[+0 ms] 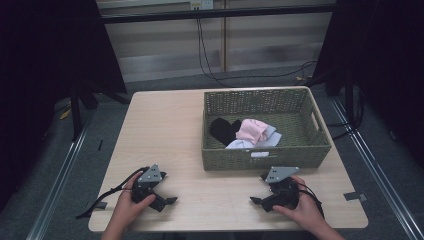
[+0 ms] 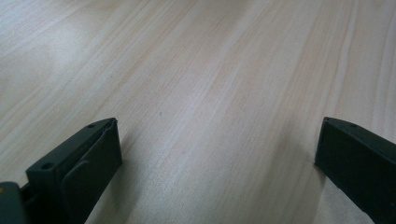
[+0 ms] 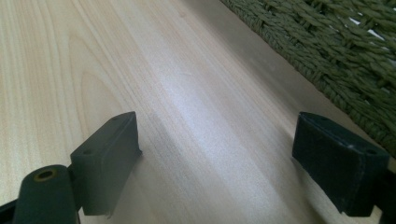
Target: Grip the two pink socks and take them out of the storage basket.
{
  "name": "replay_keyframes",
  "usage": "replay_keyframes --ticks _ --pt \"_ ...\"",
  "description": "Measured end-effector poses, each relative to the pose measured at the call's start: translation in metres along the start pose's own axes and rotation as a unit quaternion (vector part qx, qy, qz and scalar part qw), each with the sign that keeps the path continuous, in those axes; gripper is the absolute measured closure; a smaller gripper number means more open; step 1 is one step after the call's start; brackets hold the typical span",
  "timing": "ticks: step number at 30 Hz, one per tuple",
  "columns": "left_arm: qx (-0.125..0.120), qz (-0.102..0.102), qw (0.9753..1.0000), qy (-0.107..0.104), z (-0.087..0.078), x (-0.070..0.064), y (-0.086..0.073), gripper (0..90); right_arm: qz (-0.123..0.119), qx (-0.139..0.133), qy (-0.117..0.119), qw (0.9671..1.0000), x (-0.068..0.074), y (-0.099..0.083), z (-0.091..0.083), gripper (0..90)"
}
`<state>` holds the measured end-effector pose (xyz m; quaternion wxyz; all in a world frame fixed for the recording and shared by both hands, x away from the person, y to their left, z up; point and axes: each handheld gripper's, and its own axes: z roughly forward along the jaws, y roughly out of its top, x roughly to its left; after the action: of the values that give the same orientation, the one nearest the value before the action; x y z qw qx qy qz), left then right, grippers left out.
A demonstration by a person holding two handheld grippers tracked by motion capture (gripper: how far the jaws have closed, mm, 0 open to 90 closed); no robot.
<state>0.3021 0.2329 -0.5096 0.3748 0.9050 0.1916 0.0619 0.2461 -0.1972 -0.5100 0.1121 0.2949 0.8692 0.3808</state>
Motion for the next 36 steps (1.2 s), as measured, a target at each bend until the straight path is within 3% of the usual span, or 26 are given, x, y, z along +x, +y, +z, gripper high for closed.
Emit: replay_keyframes --ticks 5,9,11,16,25,36 --pt "0.000 0.000 1.0000 0.000 0.000 0.000 0.000 0.0 0.002 0.005 0.000 1.0000 0.000 0.001 -0.001 14.6" --pt "0.000 -0.001 1.0000 0.000 0.000 0.000 0.000 0.0 -0.002 0.029 0.006 0.9996 -0.002 0.004 -0.003 15.0" --pt "0.000 0.000 1.0000 0.000 0.000 0.000 0.000 0.0 0.007 0.049 0.022 0.9986 -0.005 0.009 -0.006 16.6" --pt "0.000 0.000 1.0000 0.000 0.000 0.000 0.000 0.0 0.001 0.069 0.036 0.9970 -0.010 0.019 -0.014 18.0" --pt "0.000 0.000 1.0000 0.000 0.000 0.000 0.000 0.0 -0.010 0.123 0.059 0.9906 -0.022 0.050 -0.037 21.5" --pt "0.000 0.000 1.0000 0.000 0.000 0.000 0.000 0.0 -0.020 0.150 0.078 0.9854 -0.032 0.082 -0.058 23.4"
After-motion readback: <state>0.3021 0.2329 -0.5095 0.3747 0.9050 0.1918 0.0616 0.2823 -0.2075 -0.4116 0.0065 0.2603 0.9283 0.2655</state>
